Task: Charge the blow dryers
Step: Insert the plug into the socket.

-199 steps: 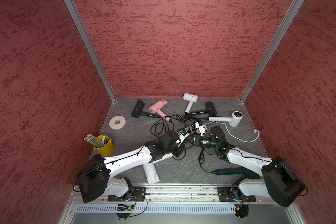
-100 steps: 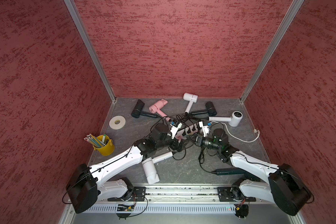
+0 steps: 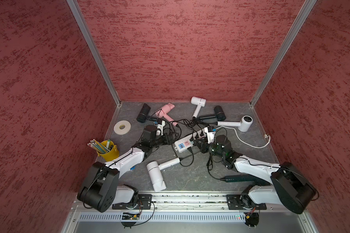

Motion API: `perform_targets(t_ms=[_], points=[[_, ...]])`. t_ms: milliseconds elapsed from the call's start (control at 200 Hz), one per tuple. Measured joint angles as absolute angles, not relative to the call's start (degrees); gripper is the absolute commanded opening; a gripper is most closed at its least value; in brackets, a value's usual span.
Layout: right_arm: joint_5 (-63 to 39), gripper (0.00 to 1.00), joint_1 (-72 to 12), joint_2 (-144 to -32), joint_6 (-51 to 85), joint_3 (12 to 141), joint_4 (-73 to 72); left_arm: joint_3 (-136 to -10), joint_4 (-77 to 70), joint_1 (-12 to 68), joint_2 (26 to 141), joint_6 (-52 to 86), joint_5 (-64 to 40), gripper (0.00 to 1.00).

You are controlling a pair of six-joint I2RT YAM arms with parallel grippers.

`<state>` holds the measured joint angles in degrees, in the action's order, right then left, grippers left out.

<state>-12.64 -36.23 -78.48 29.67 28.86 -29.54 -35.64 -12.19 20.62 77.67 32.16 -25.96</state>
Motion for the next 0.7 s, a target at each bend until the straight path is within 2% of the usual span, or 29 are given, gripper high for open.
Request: perform_targets(t_ms=[306, 701], points=[[-0.82, 0.0, -43.51, -89.43, 21.04, 32.58, -35.55, -35.22, -15.09, 19.05, 76.75, 33.26, -24.49, 1.0], [7.14, 0.0, -44.53, -98.0, 15.49, 38.11, -38.87, -34.48, -15.05, 18.22, 75.31, 33.69, -21.78, 1.0]])
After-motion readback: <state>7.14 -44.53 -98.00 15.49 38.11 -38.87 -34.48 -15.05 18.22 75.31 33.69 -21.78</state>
